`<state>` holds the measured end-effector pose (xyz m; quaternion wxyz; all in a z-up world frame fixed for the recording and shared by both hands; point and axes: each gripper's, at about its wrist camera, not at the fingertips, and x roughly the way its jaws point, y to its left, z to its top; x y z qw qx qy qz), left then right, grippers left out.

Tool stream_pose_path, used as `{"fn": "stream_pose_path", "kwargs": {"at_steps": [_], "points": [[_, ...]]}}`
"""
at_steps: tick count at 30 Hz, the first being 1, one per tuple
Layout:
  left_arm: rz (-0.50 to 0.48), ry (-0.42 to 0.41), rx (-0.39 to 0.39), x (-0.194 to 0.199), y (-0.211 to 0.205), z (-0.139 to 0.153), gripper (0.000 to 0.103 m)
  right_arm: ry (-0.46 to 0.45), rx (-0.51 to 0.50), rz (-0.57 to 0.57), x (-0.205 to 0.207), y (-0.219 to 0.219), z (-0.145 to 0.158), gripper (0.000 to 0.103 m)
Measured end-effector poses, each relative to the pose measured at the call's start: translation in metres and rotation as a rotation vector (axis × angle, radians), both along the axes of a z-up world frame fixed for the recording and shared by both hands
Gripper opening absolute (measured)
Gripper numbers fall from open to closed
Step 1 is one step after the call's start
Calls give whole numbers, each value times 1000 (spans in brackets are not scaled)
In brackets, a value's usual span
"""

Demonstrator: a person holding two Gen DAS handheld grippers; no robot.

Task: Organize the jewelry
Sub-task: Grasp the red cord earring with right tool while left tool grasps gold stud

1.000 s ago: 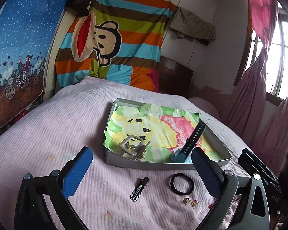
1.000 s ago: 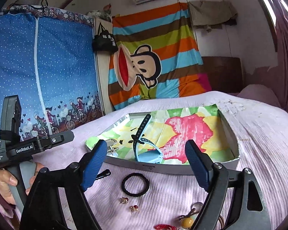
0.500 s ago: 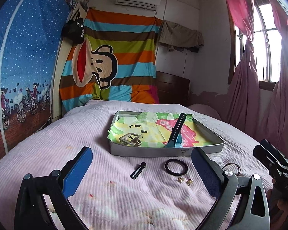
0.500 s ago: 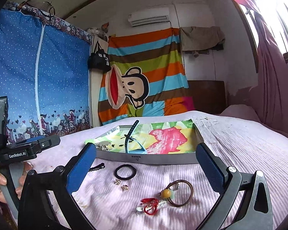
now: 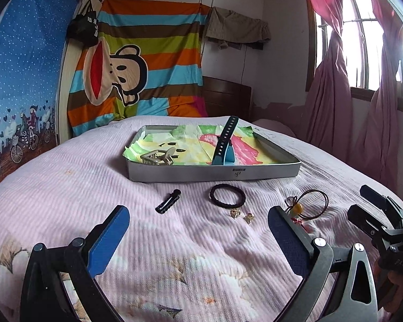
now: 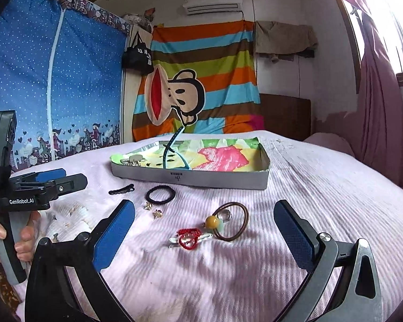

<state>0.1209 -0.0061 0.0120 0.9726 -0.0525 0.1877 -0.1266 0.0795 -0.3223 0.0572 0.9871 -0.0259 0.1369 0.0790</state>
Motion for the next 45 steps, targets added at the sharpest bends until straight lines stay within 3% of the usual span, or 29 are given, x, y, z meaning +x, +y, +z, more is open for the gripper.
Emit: {"fn": "stream_pose_path", "kwargs": {"at_steps": [3, 5, 9, 14, 16, 22, 24, 30, 32, 37, 45], "points": [[-18, 39, 29, 7, -4, -5, 103, 45, 11, 1, 9, -3, -9, 92], [-36, 62, 37, 12, -7, -7, 103, 80, 4, 6, 17, -3, -14, 72], [-75, 99, 65, 21, -14, -8, 103, 130, -8, 25, 27, 4, -25, 57], [-135, 179, 130, 44, -29, -9, 88, 190, -39, 56, 38, 12, -36, 41], [-158, 217, 145, 57, -34, -10, 77, 213, -37, 63, 43, 13, -41, 34], [-251, 355, 144, 88, -46, -24, 48, 256, -14, 78, 53, 11, -50, 31], [-271, 386, 134, 94, -48, -29, 42, 269, -17, 86, 56, 14, -53, 31], [-299, 412, 98, 107, -52, -32, 34, 308, -25, 94, 64, 19, -59, 26], [-303, 417, 102, 109, -55, -34, 32, 318, -15, 101, 66, 19, -60, 19], [-317, 420, 93, 110, -57, -34, 9, 331, -7, 116, 67, 21, -62, 9], [-320, 348, 22, 92, -44, -24, 7, 250, -1, 126, 53, 20, -51, 5]]}}
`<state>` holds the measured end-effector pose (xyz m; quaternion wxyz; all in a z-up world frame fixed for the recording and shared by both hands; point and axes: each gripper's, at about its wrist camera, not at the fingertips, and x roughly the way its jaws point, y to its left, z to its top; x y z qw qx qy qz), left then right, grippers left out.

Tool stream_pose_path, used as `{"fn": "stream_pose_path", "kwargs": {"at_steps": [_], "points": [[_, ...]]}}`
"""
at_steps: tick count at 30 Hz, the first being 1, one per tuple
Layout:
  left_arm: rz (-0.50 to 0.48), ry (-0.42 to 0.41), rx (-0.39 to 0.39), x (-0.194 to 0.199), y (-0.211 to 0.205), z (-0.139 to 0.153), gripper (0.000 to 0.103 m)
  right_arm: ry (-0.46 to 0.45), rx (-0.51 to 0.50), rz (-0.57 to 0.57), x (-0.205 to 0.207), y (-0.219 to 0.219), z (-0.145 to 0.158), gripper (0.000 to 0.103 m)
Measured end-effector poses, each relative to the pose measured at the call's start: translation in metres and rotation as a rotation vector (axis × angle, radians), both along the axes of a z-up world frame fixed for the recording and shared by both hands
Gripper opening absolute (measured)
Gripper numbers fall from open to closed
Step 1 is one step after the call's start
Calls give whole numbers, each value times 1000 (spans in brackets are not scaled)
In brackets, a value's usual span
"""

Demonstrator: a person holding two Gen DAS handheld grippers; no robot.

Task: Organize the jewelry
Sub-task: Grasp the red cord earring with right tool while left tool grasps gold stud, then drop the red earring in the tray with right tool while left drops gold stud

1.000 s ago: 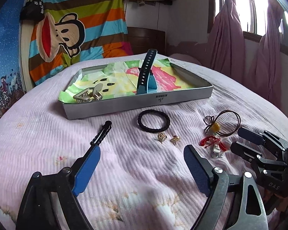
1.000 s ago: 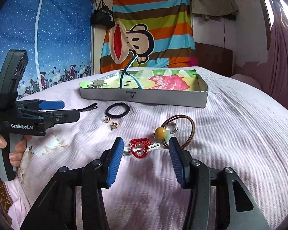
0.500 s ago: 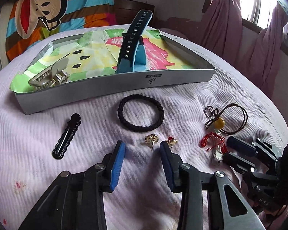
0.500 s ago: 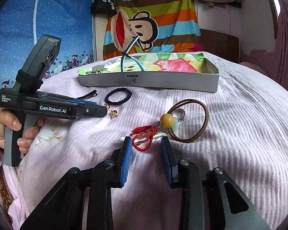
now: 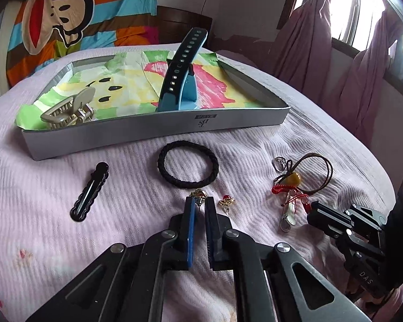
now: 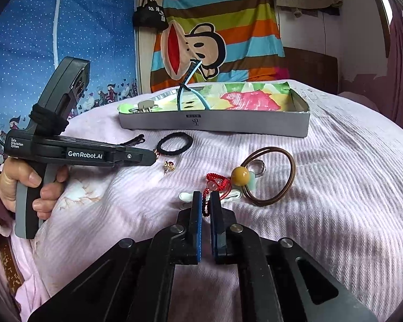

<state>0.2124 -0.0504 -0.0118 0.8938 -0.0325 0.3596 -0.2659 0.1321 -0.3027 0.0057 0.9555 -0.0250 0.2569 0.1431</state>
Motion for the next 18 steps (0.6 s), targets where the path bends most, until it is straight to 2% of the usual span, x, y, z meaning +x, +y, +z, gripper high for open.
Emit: {"fn": "stream_pose_path", "kwargs": {"at_steps": [5, 10, 14, 18], "points": [[18, -58, -63, -15, 11, 17, 7, -53, 18, 5, -5, -1, 17, 5], [76, -122, -119, -7, 21, 44, 7, -133, 19, 17, 4, 3, 51, 5], [163, -140, -135, 26, 29, 63, 7, -153, 38, 10, 40, 6, 77, 5], [228, -73, -103, 75, 30, 63, 7, -84, 96, -22, 98, 7, 86, 5]]}}
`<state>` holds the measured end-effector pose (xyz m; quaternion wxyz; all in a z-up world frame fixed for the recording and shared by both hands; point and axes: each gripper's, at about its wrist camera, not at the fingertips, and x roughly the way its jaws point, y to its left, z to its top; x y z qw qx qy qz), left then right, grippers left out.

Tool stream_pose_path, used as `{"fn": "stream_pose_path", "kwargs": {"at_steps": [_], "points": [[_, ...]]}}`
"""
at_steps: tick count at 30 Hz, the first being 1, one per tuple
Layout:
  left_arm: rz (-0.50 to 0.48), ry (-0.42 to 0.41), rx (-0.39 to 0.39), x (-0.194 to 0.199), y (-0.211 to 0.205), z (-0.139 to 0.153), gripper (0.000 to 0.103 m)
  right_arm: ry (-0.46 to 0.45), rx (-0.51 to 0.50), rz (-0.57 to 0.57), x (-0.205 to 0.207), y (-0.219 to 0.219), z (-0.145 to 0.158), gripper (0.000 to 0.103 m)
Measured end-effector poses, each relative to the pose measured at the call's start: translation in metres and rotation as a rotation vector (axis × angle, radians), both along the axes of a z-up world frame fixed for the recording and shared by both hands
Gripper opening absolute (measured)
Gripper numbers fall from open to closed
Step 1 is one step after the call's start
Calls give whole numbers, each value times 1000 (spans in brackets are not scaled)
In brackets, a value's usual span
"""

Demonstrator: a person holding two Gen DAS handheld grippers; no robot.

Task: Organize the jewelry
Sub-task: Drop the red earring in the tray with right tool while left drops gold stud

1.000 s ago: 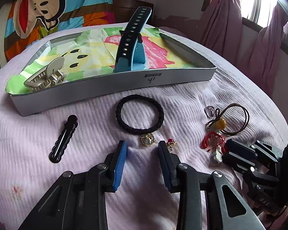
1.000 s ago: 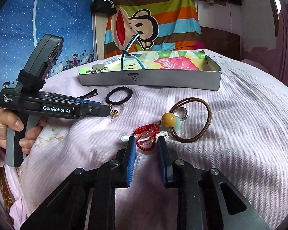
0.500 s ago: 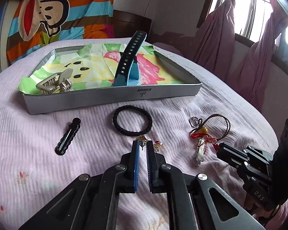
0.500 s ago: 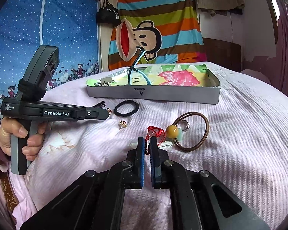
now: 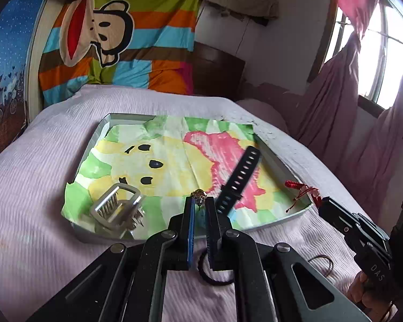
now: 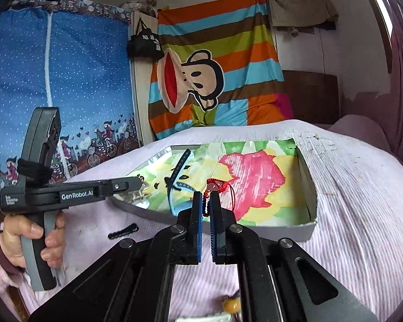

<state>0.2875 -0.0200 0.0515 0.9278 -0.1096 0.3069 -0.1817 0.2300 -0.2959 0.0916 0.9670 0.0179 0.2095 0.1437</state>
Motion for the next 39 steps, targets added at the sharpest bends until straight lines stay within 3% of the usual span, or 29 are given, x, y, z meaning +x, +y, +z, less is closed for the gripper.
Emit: {"fn": "stream_pose_path", "kwargs": {"at_steps": [5, 10, 13, 17, 20, 21, 22, 27, 29, 31, 34, 37, 39], "points": [[-22, 116, 60, 42, -8, -15, 7, 131, 15, -37, 60, 5, -13, 5], [-32, 207, 105, 53, -18, -33, 7, 260, 2, -42, 90, 14, -39, 5], [-35, 219, 112, 52, -20, -38, 8, 323, -12, -40, 99, 18, -55, 5], [-32, 185, 120, 42, -20, -37, 9, 331, -32, -38, 98, 19, -60, 7], [-26, 154, 106, 32, -17, -34, 26, 322, -46, -45, 93, 17, -57, 9], [-15, 141, 99, 29, -15, -32, 41, 312, -50, -46, 90, 16, -56, 10], [4, 125, 91, 24, -13, -30, 57, 299, -52, -48, 85, 12, -53, 13], [34, 66, 34, -1, -1, -22, 60, 195, -53, -69, 52, 2, -33, 38], [48, 31, 22, -14, 4, -17, 66, 133, -43, -79, 34, -2, -23, 51], [68, -20, 14, -30, 8, -11, 85, 74, -34, -88, 15, -5, -15, 64], [97, -111, 22, -56, 13, -1, 101, -14, -10, -110, -14, -9, -6, 81], [130, -194, 28, -80, 19, 6, 103, -92, 24, -134, -42, -12, 0, 102], [140, -233, 27, -94, 22, 7, 103, -137, 45, -140, -60, -14, 2, 102]]}}
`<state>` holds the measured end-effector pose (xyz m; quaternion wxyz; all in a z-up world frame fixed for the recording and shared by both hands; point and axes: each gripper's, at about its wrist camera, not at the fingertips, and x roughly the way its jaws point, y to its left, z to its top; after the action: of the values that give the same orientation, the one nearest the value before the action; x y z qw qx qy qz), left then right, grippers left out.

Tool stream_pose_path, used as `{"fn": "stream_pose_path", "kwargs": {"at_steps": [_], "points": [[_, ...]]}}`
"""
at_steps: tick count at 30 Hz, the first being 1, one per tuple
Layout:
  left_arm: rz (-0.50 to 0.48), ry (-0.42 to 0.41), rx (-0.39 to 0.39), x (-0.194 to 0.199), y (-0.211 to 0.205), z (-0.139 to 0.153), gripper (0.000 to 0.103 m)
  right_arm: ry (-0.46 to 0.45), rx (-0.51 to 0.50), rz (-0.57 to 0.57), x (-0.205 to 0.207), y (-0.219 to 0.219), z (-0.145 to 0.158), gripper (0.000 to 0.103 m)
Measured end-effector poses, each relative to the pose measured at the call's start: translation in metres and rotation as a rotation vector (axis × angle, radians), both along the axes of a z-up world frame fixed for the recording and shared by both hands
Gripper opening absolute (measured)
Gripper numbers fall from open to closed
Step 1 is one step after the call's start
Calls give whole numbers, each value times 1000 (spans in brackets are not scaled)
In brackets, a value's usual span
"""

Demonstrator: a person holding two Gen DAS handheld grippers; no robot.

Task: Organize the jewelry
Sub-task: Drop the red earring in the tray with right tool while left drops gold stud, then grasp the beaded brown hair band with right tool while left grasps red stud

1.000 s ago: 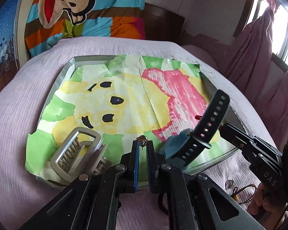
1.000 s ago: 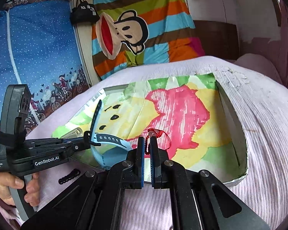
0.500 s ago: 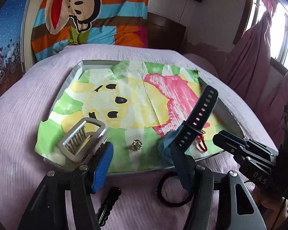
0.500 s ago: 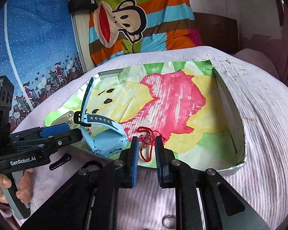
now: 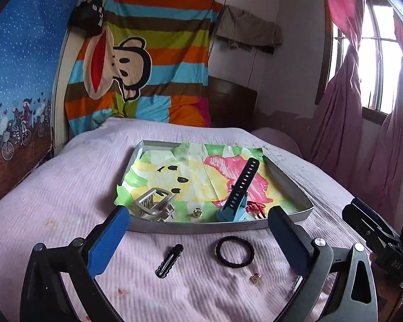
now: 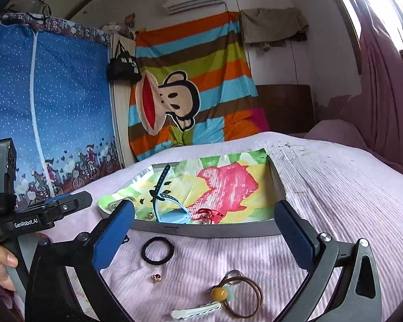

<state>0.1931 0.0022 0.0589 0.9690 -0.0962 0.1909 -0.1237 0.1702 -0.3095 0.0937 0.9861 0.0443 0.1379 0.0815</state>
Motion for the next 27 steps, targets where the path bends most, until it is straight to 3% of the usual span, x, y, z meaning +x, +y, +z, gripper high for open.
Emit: {"fn": "stream_pose_path", "kwargs": {"at_steps": [8, 12, 17, 24, 27], "points": [[8, -75, 21, -37, 3, -9, 103, -94, -38, -37, -50, 1, 0, 102], [-8, -75, 80, -44, 0, -18, 103, -95, -54, -49, -67, -2, -4, 102], [-44, -50, 141, -48, -2, -32, 103, -41, -72, -36, -73, -2, -19, 102], [-117, -2, 166, -48, -11, -43, 103, 68, -72, -14, -65, -10, -48, 102], [-164, 21, 183, -44, -20, -46, 103, 110, -70, 6, -58, -14, -57, 89]]}}
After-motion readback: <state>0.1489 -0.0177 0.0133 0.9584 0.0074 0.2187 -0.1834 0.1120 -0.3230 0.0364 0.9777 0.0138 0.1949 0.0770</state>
